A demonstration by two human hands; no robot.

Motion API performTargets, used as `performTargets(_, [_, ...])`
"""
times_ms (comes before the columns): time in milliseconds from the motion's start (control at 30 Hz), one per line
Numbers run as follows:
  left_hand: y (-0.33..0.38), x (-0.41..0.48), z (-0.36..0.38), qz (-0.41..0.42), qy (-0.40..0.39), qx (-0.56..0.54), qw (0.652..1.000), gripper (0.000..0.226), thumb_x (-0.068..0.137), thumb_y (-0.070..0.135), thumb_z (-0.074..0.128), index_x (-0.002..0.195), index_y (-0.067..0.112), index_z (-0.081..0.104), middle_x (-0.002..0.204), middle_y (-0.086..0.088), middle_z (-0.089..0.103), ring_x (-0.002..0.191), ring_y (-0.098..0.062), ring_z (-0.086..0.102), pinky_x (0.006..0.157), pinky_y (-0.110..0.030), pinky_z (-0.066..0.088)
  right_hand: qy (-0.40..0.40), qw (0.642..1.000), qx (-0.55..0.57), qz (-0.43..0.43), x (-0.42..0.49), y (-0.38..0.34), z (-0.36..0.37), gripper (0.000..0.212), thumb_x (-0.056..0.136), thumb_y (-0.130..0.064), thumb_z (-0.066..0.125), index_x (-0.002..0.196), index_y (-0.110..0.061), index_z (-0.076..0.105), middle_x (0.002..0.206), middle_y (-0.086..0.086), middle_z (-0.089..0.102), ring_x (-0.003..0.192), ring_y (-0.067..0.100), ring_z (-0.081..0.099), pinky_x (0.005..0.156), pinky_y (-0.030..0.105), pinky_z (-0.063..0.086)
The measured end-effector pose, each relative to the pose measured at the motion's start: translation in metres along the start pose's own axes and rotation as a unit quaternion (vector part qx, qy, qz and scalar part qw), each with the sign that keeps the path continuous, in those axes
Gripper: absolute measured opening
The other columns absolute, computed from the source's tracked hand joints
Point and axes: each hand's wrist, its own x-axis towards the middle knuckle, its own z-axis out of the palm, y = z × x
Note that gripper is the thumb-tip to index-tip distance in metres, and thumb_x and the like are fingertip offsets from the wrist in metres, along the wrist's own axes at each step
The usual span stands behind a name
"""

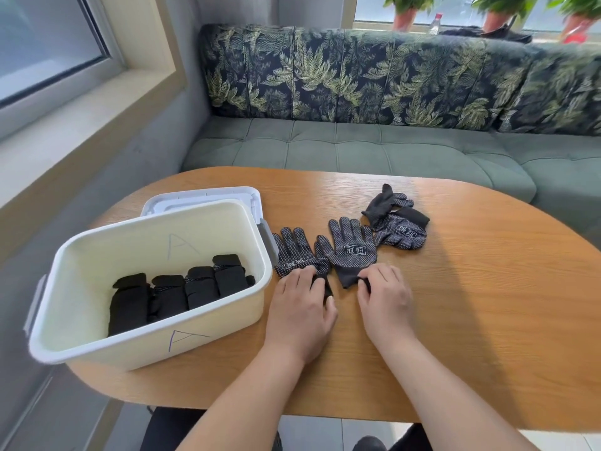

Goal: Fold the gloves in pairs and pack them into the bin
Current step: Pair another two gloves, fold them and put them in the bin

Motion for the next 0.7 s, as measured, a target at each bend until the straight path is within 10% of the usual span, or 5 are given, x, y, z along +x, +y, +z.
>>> performTargets(567, [-0.003, -0.033, -0.023, 0.091, -0.031, -0.003, 0.995, 0.025, 0.103, 0.038, 0.053, 0.101, 0.020, 0.071, 0.105, 0.001, 0.063, 0.101, -0.027, 0.059, 0.087, -0.041, 0.049, 0.032, 0.993, -0.109, -0.022, -0.081, -0.003, -0.062, 0.032, 0.098, -0.041, 0.060, 0.073, -0.022, 0.065, 0.078, -0.007, 0.061, 0.086, 0.029, 0.056, 0.078, 0.044, 0.042])
performTargets(700, [-0.002, -0.040, -0.032, 0.089, -0.014, -0.031, 0.995, 0.025, 0.101, 0.037, 0.057, 0.112, 0.019, 0.070, 0.123, -0.002, 0.058, 0.122, -0.028, 0.053, 0.105, -0.043, 0.045, 0.016, 0.999, -0.041, -0.031, -0.075, -0.005, -0.066, 0.016, 0.099, -0.036, 0.064, 0.092, -0.023, 0.071, 0.096, -0.006, 0.063, 0.097, 0.025, 0.056, 0.082, 0.042, 0.047])
